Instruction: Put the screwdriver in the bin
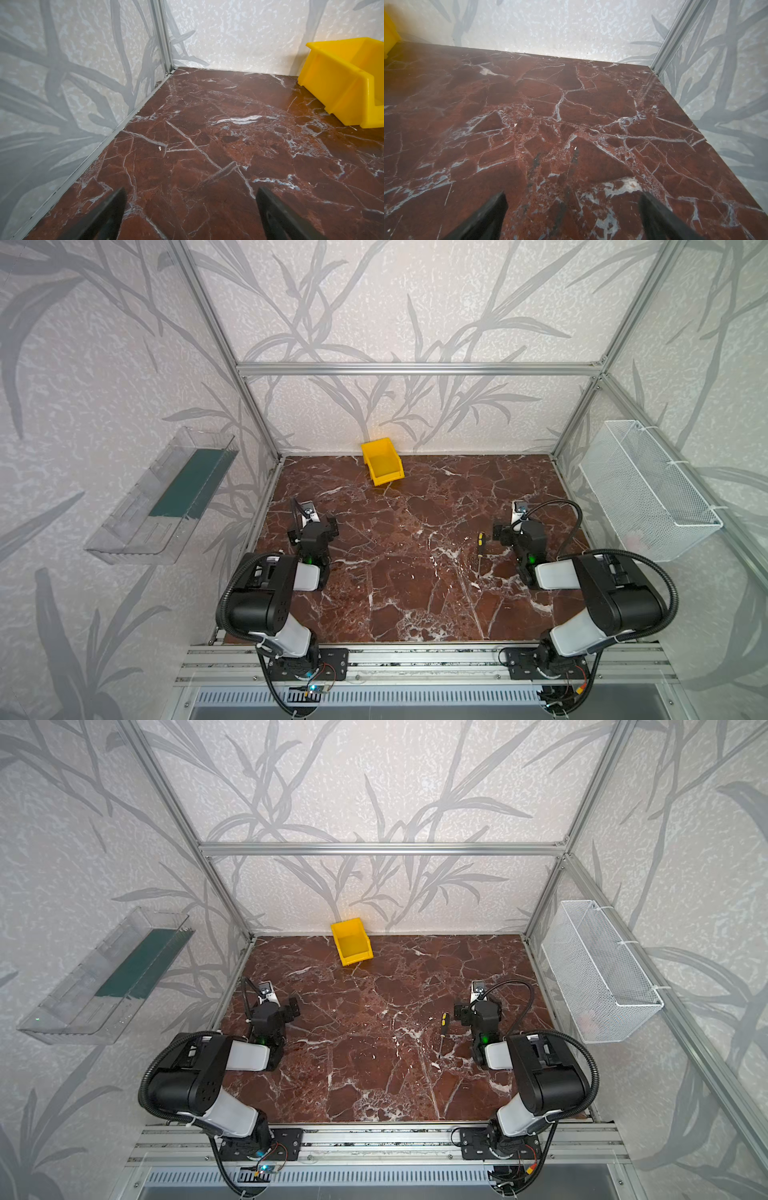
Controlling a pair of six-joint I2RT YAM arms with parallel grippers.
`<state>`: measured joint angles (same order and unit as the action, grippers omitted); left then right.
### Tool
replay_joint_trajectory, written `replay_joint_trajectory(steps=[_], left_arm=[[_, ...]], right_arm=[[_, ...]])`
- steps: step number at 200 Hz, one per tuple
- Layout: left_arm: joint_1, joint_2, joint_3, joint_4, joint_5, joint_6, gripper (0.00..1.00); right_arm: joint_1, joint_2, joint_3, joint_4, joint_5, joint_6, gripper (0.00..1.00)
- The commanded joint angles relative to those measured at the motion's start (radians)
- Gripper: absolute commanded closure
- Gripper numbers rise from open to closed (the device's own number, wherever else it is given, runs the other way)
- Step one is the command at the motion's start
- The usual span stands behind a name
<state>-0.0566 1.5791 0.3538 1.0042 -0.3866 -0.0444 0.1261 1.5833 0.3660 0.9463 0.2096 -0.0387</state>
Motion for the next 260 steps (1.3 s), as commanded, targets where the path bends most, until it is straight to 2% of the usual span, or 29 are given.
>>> replay_joint_trajectory(steps=[1, 84, 88, 97, 102, 113, 128, 174, 198, 206, 221, 229, 239, 260], left_arm=[[0.003, 0.005, 0.001, 0.021, 0.003, 0.008, 0.01], [0.006, 0.005, 0.001, 0.022, 0.003, 0.008, 0.01], [0.022, 0.004, 0.001, 0.018, 0.024, 0.004, 0.01], [0.076, -0.017, 0.009, -0.040, 0.172, -0.024, 0.01], [0.081, -0.031, 0.011, -0.066, 0.198, -0.024, 0.01], [0.081, -0.029, 0.026, -0.085, 0.196, -0.019, 0.01], [0.080, -0.007, 0.008, -0.013, 0.196, -0.010, 0.01], [0.080, -0.012, 0.009, -0.026, 0.197, -0.014, 0.01], [0.093, -0.014, -0.010, 0.008, 0.186, -0.046, 0.01], [0.090, -0.032, -0.023, 0.022, 0.131, -0.049, 0.01], [0.088, -0.142, -0.044, -0.038, 0.064, -0.068, 0.01], [0.087, -0.230, -0.027, -0.156, 0.054, -0.083, 0.01], [0.087, -0.334, 0.009, -0.306, 0.093, -0.076, 0.01], [0.082, -0.509, 0.109, -0.607, 0.116, -0.149, 0.01]], right_arm=[[-0.004, 0.001, 0.001, 0.040, -0.006, 0.000, 0.01], [-0.004, 0.004, -0.002, 0.051, -0.036, -0.017, 0.01], [-0.003, 0.004, -0.002, 0.051, -0.036, -0.017, 0.01], [-0.003, 0.004, -0.002, 0.051, -0.036, -0.018, 0.01], [-0.003, 0.004, -0.002, 0.050, -0.037, -0.018, 0.01], [-0.002, 0.004, -0.001, 0.050, -0.039, -0.019, 0.01], [0.000, 0.004, -0.001, 0.048, -0.045, -0.023, 0.01], [0.000, 0.004, 0.001, 0.046, -0.045, -0.023, 0.01], [0.001, -0.002, -0.005, 0.059, -0.042, -0.027, 0.01], [0.016, -0.025, -0.011, 0.056, -0.019, -0.038, 0.01], [0.054, -0.116, 0.019, -0.080, 0.049, -0.063, 0.01], [0.070, -0.170, 0.051, -0.177, 0.073, -0.077, 0.01], [0.078, -0.232, 0.099, -0.326, 0.073, -0.080, 0.01], [0.075, -0.331, 0.204, -0.554, 0.067, 0.076, 0.01]])
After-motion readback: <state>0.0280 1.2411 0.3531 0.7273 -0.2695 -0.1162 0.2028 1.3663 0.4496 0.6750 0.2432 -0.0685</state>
